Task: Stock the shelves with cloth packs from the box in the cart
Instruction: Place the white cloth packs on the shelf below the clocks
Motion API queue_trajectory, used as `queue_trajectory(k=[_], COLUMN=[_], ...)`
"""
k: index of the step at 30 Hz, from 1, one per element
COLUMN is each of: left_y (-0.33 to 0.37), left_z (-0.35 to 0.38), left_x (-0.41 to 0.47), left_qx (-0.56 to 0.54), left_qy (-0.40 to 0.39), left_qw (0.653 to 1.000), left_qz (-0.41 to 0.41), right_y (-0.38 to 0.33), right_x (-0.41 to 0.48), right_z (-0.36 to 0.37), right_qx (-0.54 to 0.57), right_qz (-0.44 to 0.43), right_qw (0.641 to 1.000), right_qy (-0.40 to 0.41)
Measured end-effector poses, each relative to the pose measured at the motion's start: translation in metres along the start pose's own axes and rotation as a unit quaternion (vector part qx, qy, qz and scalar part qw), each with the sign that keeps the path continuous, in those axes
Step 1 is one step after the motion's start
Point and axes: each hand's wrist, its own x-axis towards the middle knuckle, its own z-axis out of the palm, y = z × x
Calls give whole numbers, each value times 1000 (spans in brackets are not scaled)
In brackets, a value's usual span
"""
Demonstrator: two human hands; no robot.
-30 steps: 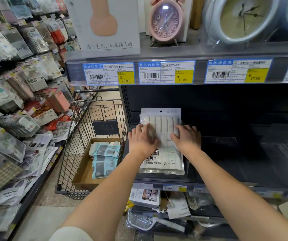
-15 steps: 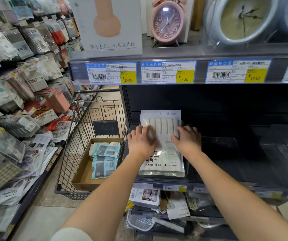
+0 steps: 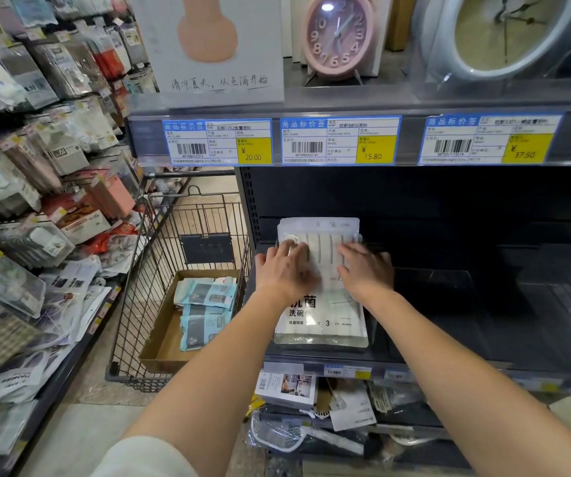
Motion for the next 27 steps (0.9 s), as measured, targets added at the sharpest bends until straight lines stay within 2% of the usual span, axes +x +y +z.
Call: queue_trajectory(k=[3,6,23,27], left_y=[2,5,2,-1], left_z=[3,8,16,17], left_x=[6,6,13,10], left_qx=[12,1,58,25], left_qy=[-25,-12,-75,-48], left_qw=[1000,1000,995,999], left_qz=[-6,-18,2,-3], right_y=[-3,-2,-1,-4], right_x=[5,6,7,3], right_z=[4,10,17,10], right_qx=[-5,2,-1,19], right_qz=[6,19,12,20], right_qw=[1000,1000,1000,1000], right_qy=[-1,-8,-28,-1])
